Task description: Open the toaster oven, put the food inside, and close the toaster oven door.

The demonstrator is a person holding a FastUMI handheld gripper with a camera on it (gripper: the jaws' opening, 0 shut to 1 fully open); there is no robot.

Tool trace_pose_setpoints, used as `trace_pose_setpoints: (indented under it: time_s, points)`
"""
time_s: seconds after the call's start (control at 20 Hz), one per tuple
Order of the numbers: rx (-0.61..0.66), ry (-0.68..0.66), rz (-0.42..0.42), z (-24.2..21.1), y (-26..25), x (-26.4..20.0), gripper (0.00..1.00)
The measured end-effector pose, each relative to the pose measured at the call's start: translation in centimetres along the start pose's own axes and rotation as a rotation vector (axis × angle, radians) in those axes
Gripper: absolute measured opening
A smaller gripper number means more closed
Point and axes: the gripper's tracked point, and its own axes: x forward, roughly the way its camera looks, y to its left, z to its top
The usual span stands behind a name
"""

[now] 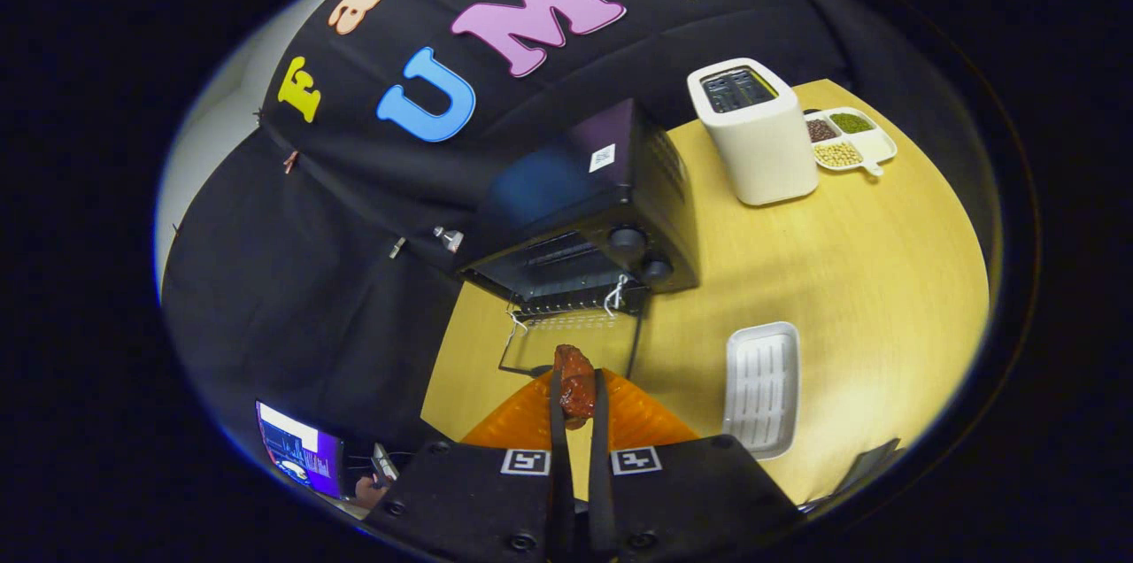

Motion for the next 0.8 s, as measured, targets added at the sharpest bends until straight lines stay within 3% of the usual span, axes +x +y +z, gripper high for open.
trace_pose_setpoints:
  time_s: [0.55, 0.8]
  points:
    - [0.032, -0.055, 0.052, -1.5, 7.9, 10.9, 0.1]
    - [0.097, -0.116, 0.006, -0.6, 7.7, 16.0, 0.1]
